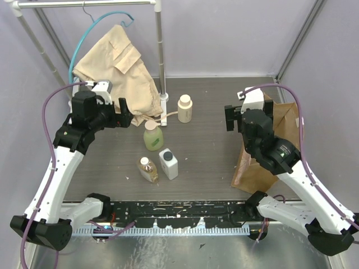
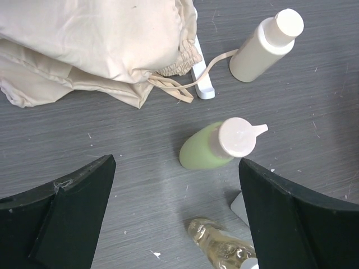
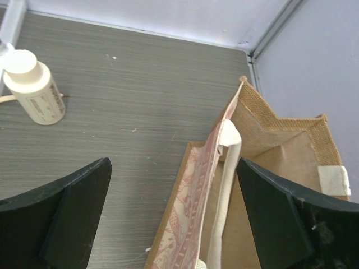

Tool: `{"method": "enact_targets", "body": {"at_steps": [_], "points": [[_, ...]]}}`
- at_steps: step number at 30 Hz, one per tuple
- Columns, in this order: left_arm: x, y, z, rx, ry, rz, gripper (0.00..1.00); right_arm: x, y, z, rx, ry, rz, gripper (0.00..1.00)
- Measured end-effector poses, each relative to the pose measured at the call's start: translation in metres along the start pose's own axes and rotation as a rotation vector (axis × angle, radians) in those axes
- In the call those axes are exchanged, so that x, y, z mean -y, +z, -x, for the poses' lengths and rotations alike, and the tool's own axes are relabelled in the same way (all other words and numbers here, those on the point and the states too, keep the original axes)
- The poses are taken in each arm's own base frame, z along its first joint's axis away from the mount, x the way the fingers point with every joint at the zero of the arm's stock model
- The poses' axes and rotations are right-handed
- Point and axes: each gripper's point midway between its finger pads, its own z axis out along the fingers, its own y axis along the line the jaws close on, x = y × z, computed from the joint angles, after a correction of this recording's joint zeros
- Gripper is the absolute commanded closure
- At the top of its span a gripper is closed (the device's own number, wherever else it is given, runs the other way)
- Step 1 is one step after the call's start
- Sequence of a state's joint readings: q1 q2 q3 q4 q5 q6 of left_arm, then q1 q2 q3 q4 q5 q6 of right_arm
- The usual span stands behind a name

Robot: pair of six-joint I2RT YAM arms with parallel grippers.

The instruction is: Place the personal care products into the canvas bag

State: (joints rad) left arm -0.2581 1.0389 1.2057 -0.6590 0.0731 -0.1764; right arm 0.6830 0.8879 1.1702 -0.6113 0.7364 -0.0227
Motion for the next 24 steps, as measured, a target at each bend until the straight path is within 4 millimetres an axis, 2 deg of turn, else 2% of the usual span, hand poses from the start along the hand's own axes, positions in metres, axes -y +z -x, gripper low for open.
{"method": "enact_targets", "body": {"at_steps": [3,8,10,12,15,17,20,24], "points": [[0.001,0.001,-0.001,-0.004,0.015,-0.009,0.02,0.01,0.0,-0.004,-0.016,-0.01,-0.049,0.0],[0.002,0.001,-0.001,-0.007,0.029,-0.022,0.02,0.038,0.006,0.001,-0.027,0.026,-0.132,0.0],[0.003,0.001,-0.001,-0.008,0.033,-0.023,0.02,0.044,0.016,-0.003,-0.056,0.034,-0.141,0.0],[0.003,0.001,-0.002,-0.008,0.034,-0.026,0.02,0.041,0.027,-0.008,-0.085,0.035,-0.126,0.0],[0.004,0.0,-0.002,-0.009,0.035,-0.033,0.02,0.027,0.05,-0.021,-0.145,0.06,-0.058,0.0],[0.006,0.0,-0.002,-0.01,0.035,-0.041,0.02,0.031,0.069,-0.034,-0.198,0.09,-0.055,0.0],[0.008,-0.001,-0.002,-0.007,0.036,-0.051,0.02,0.068,0.091,-0.057,-0.272,0.181,-0.136,0.0],[0.009,-0.002,-0.003,-0.008,0.038,-0.061,0.02,0.118,0.093,-0.064,-0.297,0.268,-0.264,0.0]]}}
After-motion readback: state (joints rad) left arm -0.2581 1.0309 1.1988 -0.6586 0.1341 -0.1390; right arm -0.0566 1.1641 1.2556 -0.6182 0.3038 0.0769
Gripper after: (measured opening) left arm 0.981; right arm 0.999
